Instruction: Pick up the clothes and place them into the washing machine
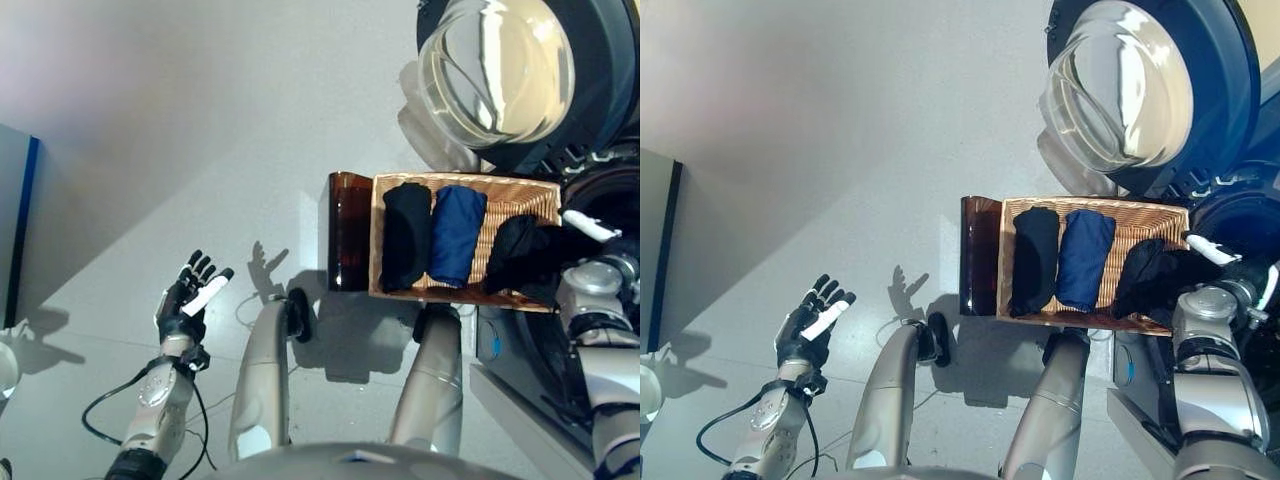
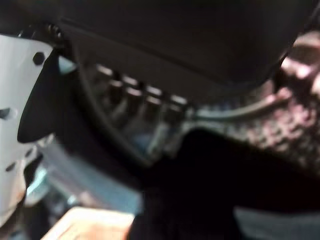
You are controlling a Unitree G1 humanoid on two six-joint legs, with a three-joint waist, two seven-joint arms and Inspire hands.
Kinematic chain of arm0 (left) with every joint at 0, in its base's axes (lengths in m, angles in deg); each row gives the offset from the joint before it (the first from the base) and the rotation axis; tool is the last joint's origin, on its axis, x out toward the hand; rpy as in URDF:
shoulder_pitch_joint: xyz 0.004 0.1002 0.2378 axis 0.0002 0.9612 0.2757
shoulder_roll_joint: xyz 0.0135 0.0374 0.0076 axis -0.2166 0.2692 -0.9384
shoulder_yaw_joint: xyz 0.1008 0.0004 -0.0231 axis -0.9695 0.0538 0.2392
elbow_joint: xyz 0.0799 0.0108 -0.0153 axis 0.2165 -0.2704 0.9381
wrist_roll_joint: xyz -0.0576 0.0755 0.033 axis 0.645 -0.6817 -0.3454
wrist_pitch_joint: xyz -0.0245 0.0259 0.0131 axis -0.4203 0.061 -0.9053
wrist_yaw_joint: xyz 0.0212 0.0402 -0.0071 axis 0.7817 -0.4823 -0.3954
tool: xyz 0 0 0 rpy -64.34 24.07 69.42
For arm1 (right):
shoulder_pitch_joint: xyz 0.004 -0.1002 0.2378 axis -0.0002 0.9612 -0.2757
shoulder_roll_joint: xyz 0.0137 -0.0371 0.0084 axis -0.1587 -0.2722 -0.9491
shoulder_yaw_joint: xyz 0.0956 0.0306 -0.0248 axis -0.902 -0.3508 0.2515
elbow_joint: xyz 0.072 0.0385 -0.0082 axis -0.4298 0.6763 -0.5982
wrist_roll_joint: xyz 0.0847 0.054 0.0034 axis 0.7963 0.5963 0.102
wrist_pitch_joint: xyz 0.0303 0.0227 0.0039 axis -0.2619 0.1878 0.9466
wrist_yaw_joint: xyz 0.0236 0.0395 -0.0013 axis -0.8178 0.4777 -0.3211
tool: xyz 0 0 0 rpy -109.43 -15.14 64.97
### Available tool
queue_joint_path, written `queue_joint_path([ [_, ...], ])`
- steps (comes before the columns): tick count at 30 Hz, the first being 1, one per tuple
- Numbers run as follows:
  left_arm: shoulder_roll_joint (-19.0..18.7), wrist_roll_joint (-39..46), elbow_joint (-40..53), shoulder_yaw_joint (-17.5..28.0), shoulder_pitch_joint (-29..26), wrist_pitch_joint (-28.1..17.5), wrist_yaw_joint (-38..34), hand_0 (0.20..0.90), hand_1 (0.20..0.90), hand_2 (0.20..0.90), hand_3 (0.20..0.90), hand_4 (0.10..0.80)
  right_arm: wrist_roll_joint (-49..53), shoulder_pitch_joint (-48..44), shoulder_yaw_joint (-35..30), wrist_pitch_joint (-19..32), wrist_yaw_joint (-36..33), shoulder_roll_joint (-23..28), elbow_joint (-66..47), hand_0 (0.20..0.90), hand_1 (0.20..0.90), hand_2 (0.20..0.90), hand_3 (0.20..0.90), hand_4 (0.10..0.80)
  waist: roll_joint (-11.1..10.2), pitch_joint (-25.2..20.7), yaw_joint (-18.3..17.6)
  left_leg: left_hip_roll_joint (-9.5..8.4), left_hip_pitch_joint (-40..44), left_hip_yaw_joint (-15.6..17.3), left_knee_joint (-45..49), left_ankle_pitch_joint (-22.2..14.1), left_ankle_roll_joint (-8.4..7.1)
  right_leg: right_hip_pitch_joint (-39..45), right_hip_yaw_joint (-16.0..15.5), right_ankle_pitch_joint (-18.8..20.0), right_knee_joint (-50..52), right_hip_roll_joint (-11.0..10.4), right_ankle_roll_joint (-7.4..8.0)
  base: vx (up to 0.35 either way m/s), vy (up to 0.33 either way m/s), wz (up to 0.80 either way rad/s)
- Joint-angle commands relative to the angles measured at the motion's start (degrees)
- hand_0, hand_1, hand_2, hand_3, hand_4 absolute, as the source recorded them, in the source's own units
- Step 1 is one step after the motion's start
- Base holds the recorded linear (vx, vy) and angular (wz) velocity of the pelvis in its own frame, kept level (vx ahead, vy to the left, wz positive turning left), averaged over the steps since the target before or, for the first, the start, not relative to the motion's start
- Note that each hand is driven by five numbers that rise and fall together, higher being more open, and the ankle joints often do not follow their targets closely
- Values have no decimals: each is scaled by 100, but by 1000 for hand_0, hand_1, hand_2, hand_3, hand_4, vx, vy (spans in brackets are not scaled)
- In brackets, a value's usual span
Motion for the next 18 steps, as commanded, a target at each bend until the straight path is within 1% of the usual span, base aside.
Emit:
queue_joint_path([
  [1,-321,-40,384,498,217,-551,8,900,900,900,900,800,-97,101,129,257,-127,122,-142,900,900,900,900,800,-163,-208,9,411,325,-552,-798,726,-808,326,197,535,-491,-130,-166,0,0,0],
  [2,-289,-69,352,539,206,-555,-16,900,900,900,900,800,-111,170,117,295,-144,-16,-224,900,900,900,900,800,-184,-204,1,415,332,-553,-805,732,-813,332,196,541,-508,-124,-173,0,0,0],
  [3,-291,-69,352,540,207,-555,-16,900,900,900,900,800,-113,174,115,294,-146,-19,-228,900,900,900,900,800,-186,-204,1,414,333,-552,-806,732,-813,333,196,541,-508,-124,-173,0,0,0],
  [4,-240,-91,346,600,204,-561,-44,900,900,900,900,800,-156,294,94,352,-180,-241,-428,900,900,900,900,800,-205,-205,-19,419,337,-550,-810,734,-813,337,191,539,-504,-107,-184,0,0,0],
  [5,-243,-91,346,600,206,-560,-45,900,900,900,900,800,-159,300,91,349,-183,-244,-435,900,900,900,900,800,-208,-207,-18,418,337,-549,-810,734,-813,336,192,538,-503,-107,-184,0,0,0],
  [6,-205,-103,323,624,202,-571,-70,900,900,900,900,800,-202,371,87,390,-212,-361,-570,900,900,900,900,800,-221,-203,-32,422,340,-544,-815,738,-813,337,186,534,-501,-99,-191,0,0,0],
  [11,-41,-170,245,801,151,-601,-166,900,900,900,900,800,-906,796,368,330,-324,-777,-1334,900,900,900,900,800,-277,-202,-88,446,333,-551,-848,766,-822,332,183,557,-534,-69,-205,4,-8,-4],
  [12,18,-208,245,891,158,-596,-191,900,900,900,900,800,-1333,973,482,235,-354,-865,-1715,900,900,900,900,800,-287,-205,-106,458,334,-553,-877,779,-824,330,177,572,-554,-65,-210,6,-11,-3],
  [14,61,-260,234,930,164,-591,-180,900,900,900,900,800,-1845,1133,699,85,-308,-912,-1920,900,900,900,900,800,-300,-214,-123,467,313,-569,-878,785,-827,311,181,577,-551,-60,-212,0,0,0],
  [18,77,-319,246,979,141,-586,-160,900,900,900,900,800,-2227,1143,804,-76,-325,-940,-1837,900,900,900,900,800,-301,-232,-110,465,281,-583,-877,790,-832,292,168,572,-553,-64,-210,0,0,0],
])
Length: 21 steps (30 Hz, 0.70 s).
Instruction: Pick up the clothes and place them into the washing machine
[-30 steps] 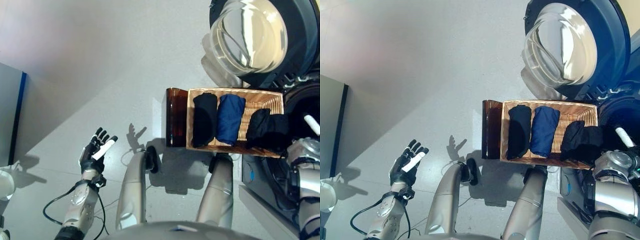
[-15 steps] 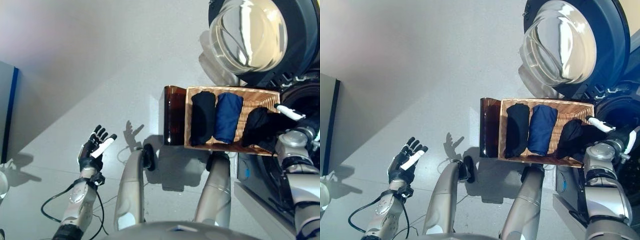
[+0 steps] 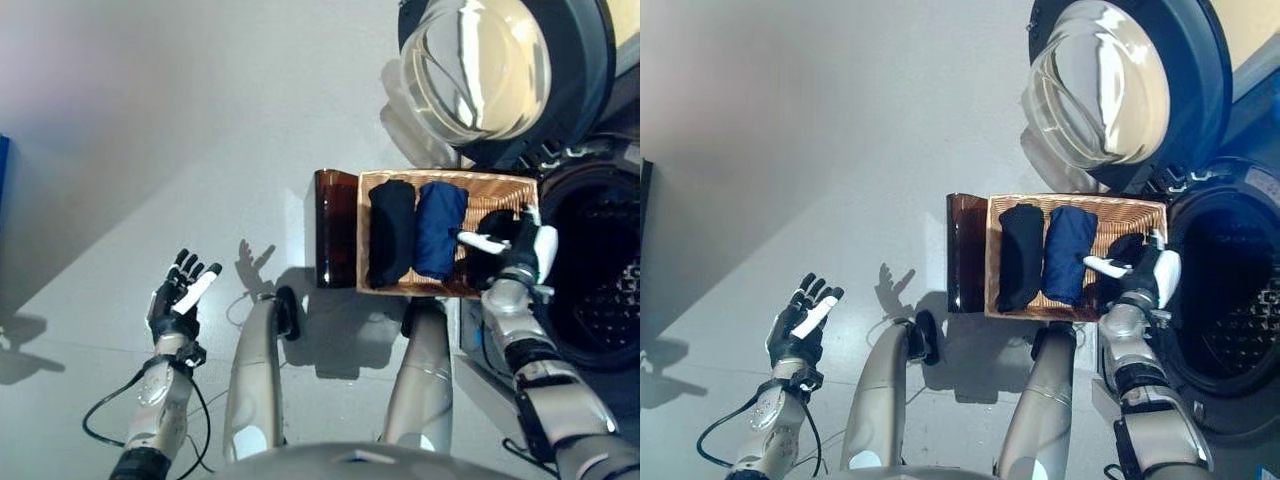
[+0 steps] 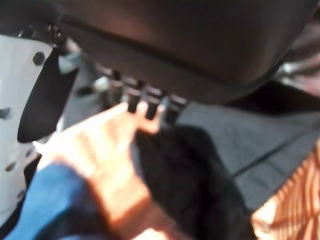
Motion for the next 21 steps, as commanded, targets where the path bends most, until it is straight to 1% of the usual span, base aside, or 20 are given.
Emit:
queue_joint_path([
  [1,-234,-239,240,511,167,-568,-31,900,900,900,900,800,-531,-97,-10,-75,-290,278,124,900,900,900,900,800,-97,-363,111,357,210,-580,-868,789,-803,248,159,571,-564,-170,-193,0,0,0],
  [5,-271,-244,304,524,190,-549,-17,900,900,900,900,800,-708,-271,39,-270,-314,344,385,900,900,900,900,800,-81,-372,162,344,185,-584,-861,788,-798,218,157,573,-547,-182,-187,0,0,0],
  [7,-322,-234,358,514,223,-527,23,900,900,900,900,800,-865,-501,87,-462,-386,435,744,900,900,900,900,800,-57,-357,213,335,173,-596,-832,781,-795,224,155,559,-512,-188,-186,0,0,0],
  [9,-328,-218,360,504,234,-522,38,900,900,900,900,800,-954,-571,142,-501,-411,463,820,900,900,900,900,800,-50,-357,224,336,172,-593,-828,779,-792,220,154,555,-499,-185,-185,0,0,0],
  [14,-399,-250,374,461,288,-501,172,900,900,900,900,800,-1823,-819,493,-850,-497,809,1038,900,900,900,900,800,-43,-364,253,344,200,-583,-852,782,-795,224,147,567,-499,-181,-170,0,0,0],
  [16,-403,-236,405,448,291,-500,183,900,900,900,900,800,-1843,-891,519,-872,-498,835,1111,900,900,900,900,800,-38,-361,263,339,198,-584,-855,786,-796,226,147,569,-504,-184,-170,0,0,0],
  [17,-422,-230,431,438,300,-494,185,900,900,900,900,800,-1963,-992,651,-906,-472,894,1180,900,900,900,900,800,-45,-360,279,337,195,-580,-855,789,-799,217,158,568,-503,-179,-173,0,0,0],
  [21,-456,-216,449,386,290,-488,187,900,900,900,900,800,-1946,-1138,798,-934,-322,875,1415,900,900,900,900,800,-64,-349,290,325,152,-594,-783,775,-797,178,180,547,-435,-171,-181,0,0,0],
])
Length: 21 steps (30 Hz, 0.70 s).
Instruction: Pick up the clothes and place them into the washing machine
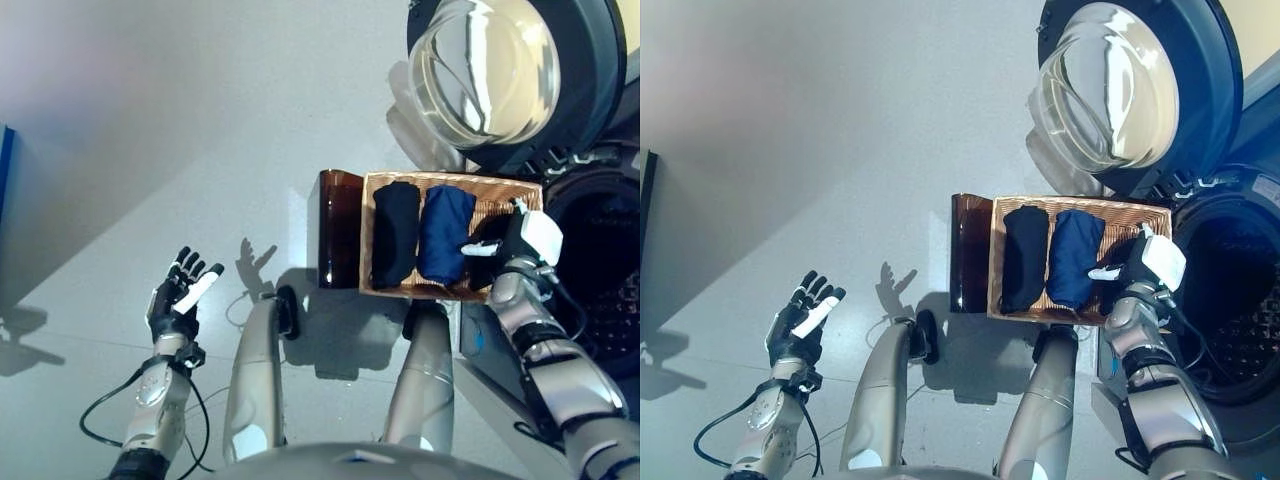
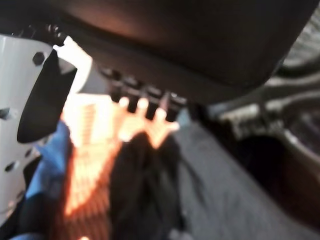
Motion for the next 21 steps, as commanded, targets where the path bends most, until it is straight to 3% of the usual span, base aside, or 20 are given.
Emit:
queue_joint_path([
  [1,-412,-106,436,332,215,-447,23,900,900,900,900,800,-256,-136,304,-39,-202,436,281,900,900,900,900,800,-34,-309,103,321,139,-602,-722,750,-773,181,186,525,-408,-168,-192,0,0,0],
  [11,-432,-83,487,364,265,-403,135,900,900,900,900,800,-924,-173,676,-442,10,488,1203,900,900,900,900,800,42,-320,196,289,68,-635,-621,743,-764,134,151,463,-262,-193,-182,0,-1,1],
  [21,-532,-106,494,303,300,-361,262,900,900,900,900,800,-1671,-109,1038,-641,275,994,1364,900,900,900,900,800,13,-311,208,295,99,-652,-754,823,-787,109,180,498,-306,-184,-182,0,0,0],
])
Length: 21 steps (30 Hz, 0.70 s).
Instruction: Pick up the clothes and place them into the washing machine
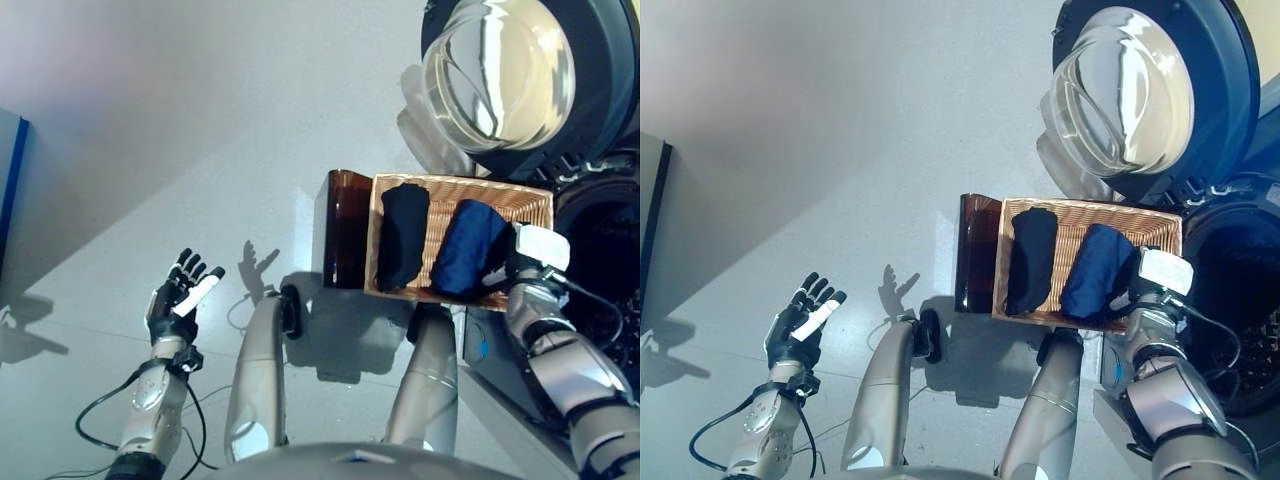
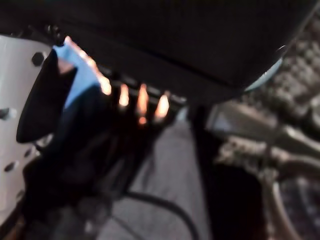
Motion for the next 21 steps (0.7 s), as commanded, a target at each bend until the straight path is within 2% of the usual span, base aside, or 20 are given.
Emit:
queue_joint_path([
  [1,-456,-82,472,330,222,-356,95,900,900,900,900,800,-125,137,75,-205,-104,765,36,900,900,900,900,800,-4,-290,38,340,112,-609,-765,802,-752,120,202,523,-410,-139,-164,0,0,0],
  [21,-502,-33,436,357,260,-416,140,900,900,900,900,800,-56,333,323,274,31,1057,-651,900,900,900,900,800,-74,-337,-38,373,172,-653,-929,887,-793,186,157,545,-505,-109,-170,0,-1,0],
])
